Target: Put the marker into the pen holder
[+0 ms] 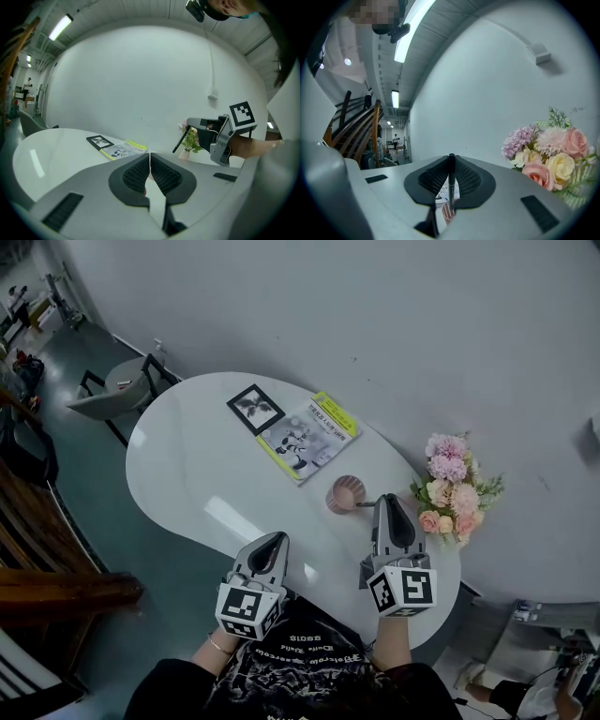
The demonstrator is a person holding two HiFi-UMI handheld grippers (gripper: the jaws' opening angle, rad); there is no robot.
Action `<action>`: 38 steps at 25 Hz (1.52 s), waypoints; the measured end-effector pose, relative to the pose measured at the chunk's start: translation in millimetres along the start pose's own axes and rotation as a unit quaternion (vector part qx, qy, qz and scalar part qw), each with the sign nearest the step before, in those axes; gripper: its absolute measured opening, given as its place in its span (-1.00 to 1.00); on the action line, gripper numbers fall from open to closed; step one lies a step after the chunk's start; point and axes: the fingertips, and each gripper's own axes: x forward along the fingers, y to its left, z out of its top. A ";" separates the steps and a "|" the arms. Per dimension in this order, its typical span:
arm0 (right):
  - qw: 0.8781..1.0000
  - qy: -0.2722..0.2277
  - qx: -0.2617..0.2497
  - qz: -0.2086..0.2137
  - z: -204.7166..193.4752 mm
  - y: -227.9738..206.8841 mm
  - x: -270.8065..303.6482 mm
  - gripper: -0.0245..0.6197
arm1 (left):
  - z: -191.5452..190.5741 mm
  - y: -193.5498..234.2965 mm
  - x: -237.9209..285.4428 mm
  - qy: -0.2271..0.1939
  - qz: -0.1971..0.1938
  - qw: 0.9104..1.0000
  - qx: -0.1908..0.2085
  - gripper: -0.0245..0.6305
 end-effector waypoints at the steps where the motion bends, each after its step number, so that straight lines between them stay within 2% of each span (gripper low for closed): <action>1: 1.000 -0.001 -0.001 0.002 -0.1 -0.4 1.7 -0.73 | 1.0 1.0 0.1 -0.002 0.003 1.000 0.002 -0.85; 15: 1.000 0.004 0.007 0.019 -16.6 -14.9 30.0 -0.73 | -5.6 0.5 1.9 0.011 0.028 0.999 0.012 -0.85; 38: 0.998 0.044 0.025 0.036 -63.0 -28.9 62.0 -0.73 | -14.7 8.4 20.5 0.039 0.053 0.998 0.012 -0.85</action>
